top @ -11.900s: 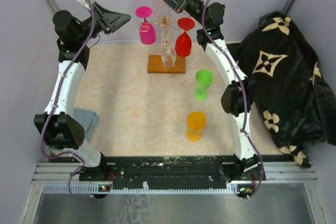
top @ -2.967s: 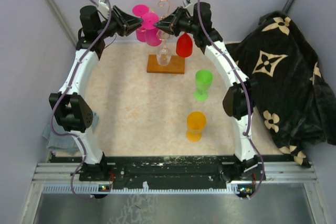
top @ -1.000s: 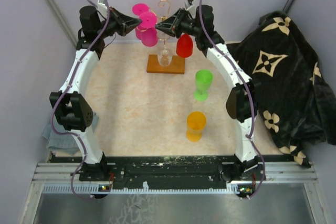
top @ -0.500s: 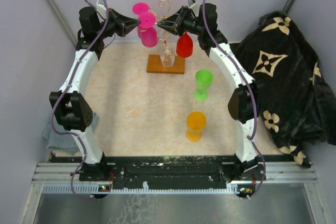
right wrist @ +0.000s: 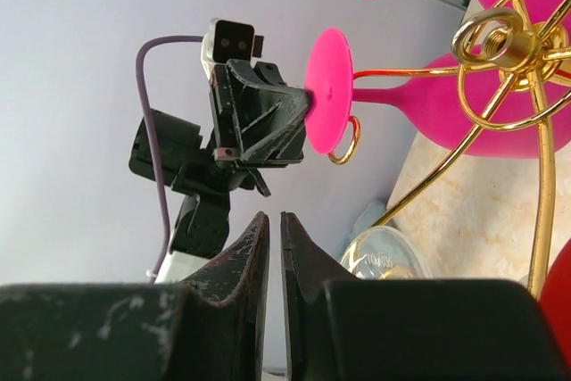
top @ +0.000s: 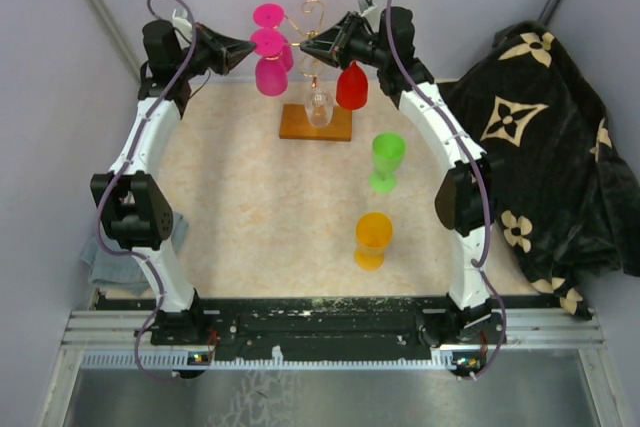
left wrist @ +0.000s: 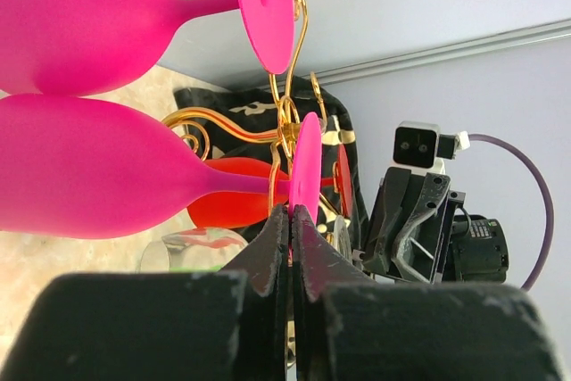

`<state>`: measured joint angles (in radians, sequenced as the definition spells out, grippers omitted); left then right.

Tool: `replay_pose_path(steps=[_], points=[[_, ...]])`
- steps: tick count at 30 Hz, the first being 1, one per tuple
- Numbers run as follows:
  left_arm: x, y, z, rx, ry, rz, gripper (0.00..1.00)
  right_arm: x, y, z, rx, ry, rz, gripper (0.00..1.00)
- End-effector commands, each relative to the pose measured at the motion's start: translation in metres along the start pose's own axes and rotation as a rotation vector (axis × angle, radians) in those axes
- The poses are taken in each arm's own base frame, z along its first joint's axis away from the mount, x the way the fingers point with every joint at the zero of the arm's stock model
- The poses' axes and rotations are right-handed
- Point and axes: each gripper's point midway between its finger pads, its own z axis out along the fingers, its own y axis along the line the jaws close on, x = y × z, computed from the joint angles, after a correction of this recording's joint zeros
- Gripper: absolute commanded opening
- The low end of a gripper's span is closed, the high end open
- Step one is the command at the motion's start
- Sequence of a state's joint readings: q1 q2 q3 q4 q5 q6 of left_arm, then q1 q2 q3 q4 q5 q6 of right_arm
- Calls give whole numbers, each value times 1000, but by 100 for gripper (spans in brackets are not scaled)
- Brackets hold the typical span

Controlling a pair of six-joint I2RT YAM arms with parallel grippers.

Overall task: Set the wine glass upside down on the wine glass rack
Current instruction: Turn the wine glass upside down at the wine rack.

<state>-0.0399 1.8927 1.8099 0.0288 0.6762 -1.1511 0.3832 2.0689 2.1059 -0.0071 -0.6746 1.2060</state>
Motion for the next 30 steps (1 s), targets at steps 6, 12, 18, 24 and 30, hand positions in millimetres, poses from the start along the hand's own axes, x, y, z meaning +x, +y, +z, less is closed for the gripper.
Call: replay_pose_path(steps=[6,12,18,24,30], points=[[-4,-14,-11,40,-27,30,0,-7,50,-17,-90,-42,-82,11],[-5,-16,-18,39,-41,37,0,-7,49,-16,-89,-41,-79,11],[-1,-16,-22,44,-39,32,0,-6,47,-16,-88,-37,-73,11],[6,-20,-24,56,-14,32,0,-6,47,-16,-90,-38,-71,11],[18,-30,-23,78,19,43,0,-6,46,-16,-91,-37,-70,11]])
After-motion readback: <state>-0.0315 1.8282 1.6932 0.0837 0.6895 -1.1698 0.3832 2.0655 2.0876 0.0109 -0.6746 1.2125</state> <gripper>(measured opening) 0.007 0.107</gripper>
